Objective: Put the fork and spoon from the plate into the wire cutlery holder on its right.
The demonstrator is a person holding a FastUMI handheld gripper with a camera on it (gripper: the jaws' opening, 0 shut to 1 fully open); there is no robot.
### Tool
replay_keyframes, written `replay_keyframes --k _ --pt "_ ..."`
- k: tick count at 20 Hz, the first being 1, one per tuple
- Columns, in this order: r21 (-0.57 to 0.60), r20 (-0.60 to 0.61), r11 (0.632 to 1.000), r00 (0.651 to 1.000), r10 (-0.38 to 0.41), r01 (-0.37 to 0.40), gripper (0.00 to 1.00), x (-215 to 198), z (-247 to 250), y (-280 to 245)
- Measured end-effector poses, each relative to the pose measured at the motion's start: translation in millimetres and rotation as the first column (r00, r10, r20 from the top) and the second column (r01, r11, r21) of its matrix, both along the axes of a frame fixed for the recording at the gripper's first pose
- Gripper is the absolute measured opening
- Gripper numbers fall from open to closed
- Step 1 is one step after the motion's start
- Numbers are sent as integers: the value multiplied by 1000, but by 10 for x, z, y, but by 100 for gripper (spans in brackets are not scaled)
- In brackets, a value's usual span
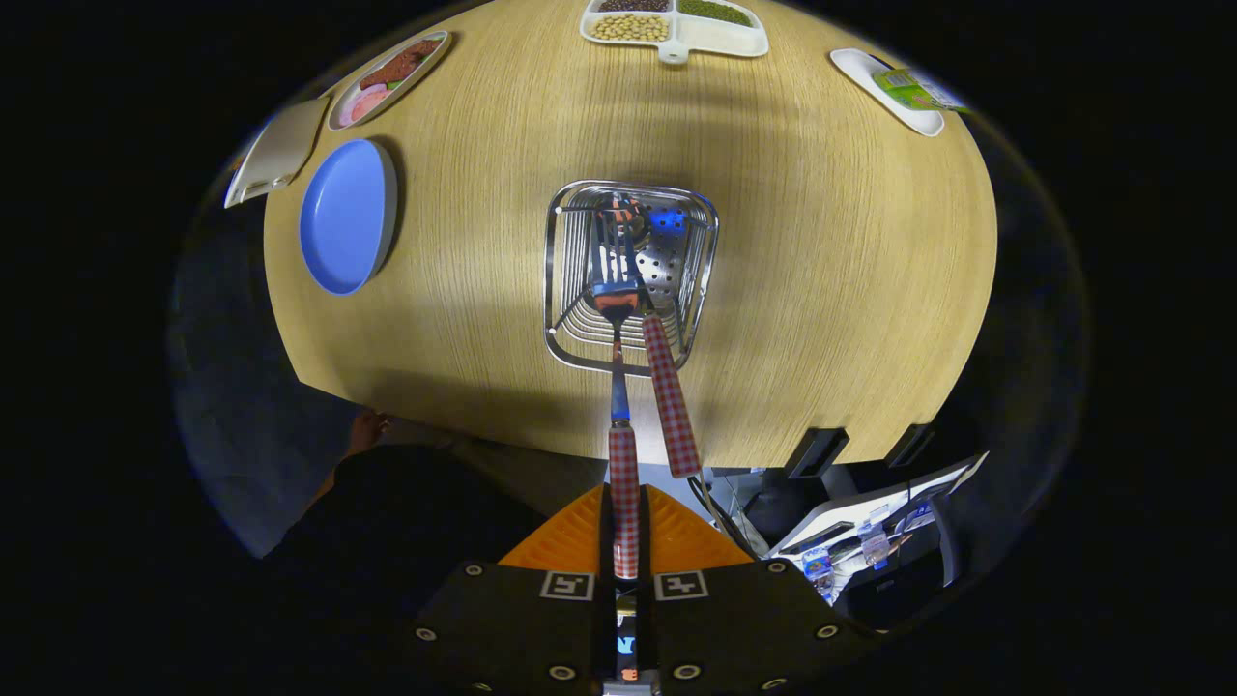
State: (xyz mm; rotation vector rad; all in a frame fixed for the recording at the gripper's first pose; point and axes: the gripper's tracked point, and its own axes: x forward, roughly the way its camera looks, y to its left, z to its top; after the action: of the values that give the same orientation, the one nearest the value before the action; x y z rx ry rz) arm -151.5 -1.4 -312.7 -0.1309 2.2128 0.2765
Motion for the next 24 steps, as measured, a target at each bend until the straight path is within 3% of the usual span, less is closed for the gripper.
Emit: replay_keyframes --k 9,12,19,24 --pt "-18 -85 998 995 54 -56 11 107 -104 31" --pt "-39 -74 999 997 23 -26 15 184 -149 38" --pt "30 83 999 996 -45 42 28 423 -68 173" --pt "170 287 980 946 -149 103 31 610 193 487"
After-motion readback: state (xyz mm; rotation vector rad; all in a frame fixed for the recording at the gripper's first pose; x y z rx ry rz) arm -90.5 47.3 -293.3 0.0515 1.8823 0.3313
